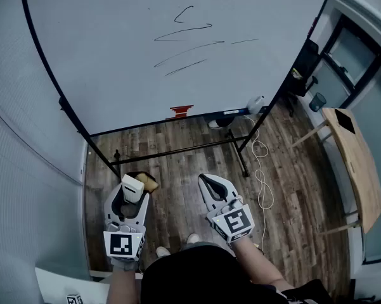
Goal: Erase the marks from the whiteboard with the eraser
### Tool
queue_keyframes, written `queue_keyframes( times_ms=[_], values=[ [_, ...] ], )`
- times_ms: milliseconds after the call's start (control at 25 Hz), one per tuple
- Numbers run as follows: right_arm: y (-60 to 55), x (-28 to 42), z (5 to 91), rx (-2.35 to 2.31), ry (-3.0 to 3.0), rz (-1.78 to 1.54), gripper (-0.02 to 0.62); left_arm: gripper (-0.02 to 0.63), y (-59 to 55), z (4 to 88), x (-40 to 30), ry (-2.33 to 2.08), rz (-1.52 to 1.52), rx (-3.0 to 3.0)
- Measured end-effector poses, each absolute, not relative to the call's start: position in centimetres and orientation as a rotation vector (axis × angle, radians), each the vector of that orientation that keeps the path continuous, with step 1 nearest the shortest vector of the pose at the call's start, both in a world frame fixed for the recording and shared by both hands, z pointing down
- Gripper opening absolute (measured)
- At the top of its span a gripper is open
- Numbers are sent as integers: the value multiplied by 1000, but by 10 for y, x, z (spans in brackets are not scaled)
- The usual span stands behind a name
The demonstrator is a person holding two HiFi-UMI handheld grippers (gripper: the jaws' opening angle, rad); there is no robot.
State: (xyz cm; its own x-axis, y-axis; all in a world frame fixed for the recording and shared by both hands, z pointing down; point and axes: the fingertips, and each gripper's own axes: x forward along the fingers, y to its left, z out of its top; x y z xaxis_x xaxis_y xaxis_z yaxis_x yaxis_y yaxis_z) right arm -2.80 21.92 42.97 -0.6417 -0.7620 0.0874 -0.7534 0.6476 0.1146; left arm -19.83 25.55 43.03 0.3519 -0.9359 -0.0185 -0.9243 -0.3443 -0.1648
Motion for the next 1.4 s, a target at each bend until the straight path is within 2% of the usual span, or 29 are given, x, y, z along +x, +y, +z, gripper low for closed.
queue_keyframes(
  times_ms=[320, 680, 1120, 1400],
  values=[
    [182, -1, 436, 1240, -2743, -101, 28, 276, 213, 438, -171, 1740, -133, -2466],
    [130, 29, 456, 1242, -2781, 42, 28, 276, 164, 444, -143, 1780, -231, -2412],
    [19, -2, 468, 1247, -2725, 20, 28, 276, 44, 452, -172, 1788, -173, -2414],
    [-57, -26, 461, 1324, -2671, -19, 28, 276, -48, 449, -183, 1622, -307, -2305]
  ],
)
